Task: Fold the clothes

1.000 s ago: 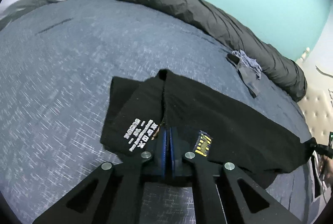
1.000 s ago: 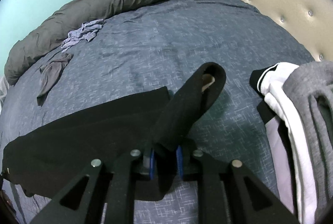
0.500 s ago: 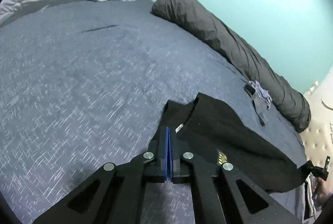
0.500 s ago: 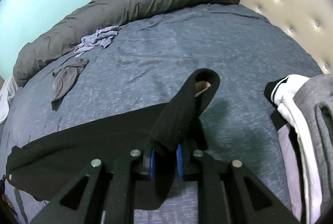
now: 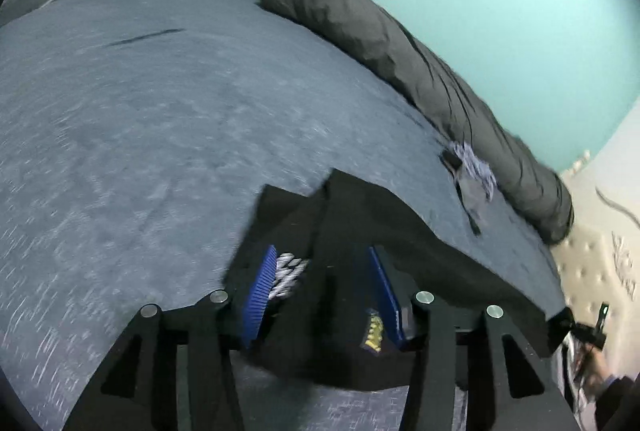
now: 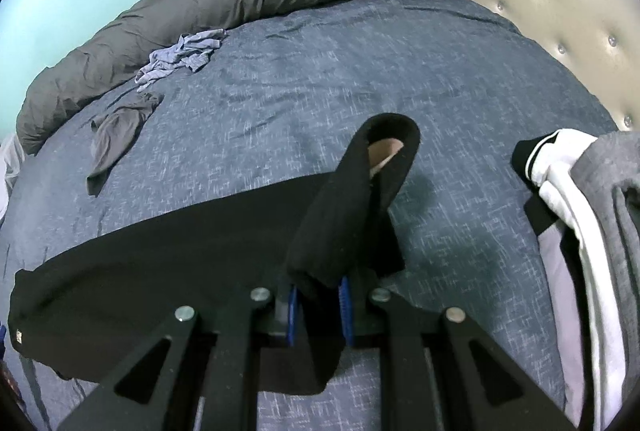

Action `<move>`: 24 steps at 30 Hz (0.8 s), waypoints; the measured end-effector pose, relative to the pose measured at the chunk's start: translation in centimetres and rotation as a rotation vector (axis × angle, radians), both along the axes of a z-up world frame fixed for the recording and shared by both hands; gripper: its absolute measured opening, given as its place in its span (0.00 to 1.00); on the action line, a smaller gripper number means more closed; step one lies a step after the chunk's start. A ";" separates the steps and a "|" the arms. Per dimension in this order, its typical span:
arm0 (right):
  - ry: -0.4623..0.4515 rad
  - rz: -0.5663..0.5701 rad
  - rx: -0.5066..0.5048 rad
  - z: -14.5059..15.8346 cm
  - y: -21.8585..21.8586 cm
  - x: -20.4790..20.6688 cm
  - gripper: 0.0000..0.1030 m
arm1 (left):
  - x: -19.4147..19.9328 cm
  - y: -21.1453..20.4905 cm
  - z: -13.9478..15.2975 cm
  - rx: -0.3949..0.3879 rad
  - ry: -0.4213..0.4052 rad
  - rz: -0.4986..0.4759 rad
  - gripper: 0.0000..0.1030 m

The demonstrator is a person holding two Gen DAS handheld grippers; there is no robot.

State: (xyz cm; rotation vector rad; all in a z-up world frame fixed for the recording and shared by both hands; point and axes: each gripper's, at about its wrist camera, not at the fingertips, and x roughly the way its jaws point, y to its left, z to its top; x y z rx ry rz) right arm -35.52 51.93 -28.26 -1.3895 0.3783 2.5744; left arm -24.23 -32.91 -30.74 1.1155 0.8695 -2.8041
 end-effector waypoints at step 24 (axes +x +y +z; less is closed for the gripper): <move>-0.005 0.038 -0.003 -1.2 -0.4 -0.2 0.15 | -4.9 3.1 -1.9 0.143 -0.090 -0.164 0.46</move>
